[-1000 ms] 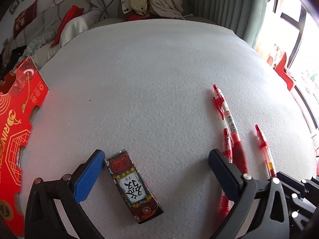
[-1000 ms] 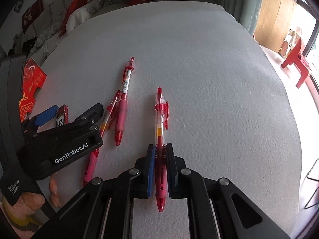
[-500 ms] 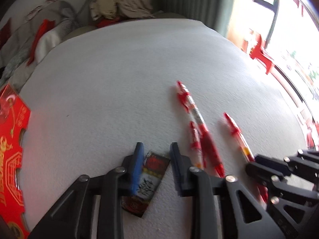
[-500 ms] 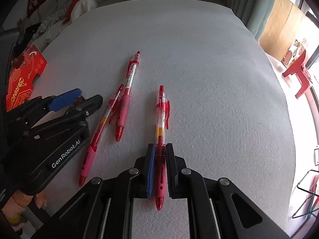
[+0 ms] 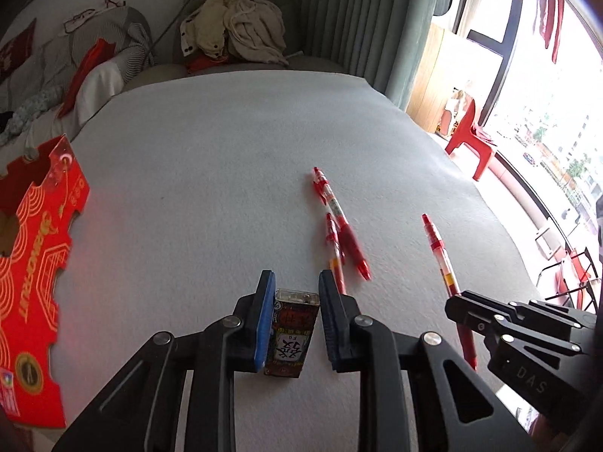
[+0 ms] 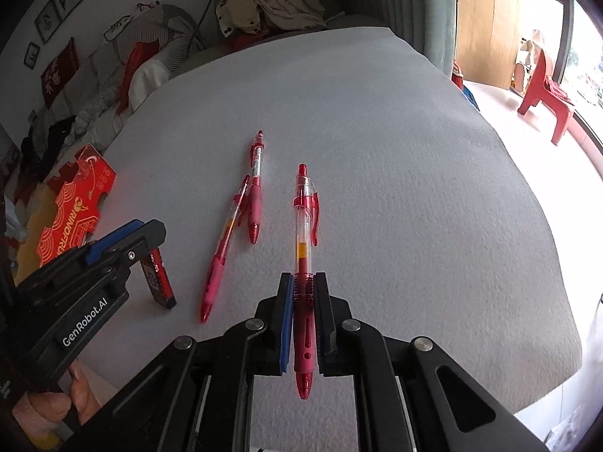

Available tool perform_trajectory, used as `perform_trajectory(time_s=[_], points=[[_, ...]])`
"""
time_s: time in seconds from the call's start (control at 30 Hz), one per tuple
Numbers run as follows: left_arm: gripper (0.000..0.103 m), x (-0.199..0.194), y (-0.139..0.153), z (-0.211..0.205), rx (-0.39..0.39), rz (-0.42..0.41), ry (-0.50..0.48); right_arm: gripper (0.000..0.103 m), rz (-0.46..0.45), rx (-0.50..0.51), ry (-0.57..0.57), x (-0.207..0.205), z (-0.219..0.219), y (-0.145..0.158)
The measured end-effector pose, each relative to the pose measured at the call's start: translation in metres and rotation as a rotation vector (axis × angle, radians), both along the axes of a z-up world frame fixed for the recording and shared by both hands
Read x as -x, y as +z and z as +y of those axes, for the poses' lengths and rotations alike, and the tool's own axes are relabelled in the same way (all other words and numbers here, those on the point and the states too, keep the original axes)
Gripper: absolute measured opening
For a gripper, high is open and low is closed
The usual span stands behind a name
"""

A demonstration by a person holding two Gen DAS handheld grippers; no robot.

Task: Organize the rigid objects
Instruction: 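Grasp a red pen with the right tool while the left tool grasps the small printed box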

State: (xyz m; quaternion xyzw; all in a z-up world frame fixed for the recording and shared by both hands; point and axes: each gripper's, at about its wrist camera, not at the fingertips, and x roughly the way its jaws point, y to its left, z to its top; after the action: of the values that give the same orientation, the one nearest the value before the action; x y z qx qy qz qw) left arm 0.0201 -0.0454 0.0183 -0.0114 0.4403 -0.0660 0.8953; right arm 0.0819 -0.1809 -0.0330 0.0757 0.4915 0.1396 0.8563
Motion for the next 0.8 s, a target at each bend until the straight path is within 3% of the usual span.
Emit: perform_trajectory(time_s=[0.43, 0.8], points=[[0.026, 0.04, 0.026, -0.005, 0.021, -0.081, -0.03, 0.011, 0.032, -0.043, -0.023, 0.026, 0.001, 0.003], [0.026, 0.044, 0.032, 0.036, 0.095, -0.095, 0.036, 0.011, 0.017, -0.034, -0.041, 0.029, 0.004, 0.012]])
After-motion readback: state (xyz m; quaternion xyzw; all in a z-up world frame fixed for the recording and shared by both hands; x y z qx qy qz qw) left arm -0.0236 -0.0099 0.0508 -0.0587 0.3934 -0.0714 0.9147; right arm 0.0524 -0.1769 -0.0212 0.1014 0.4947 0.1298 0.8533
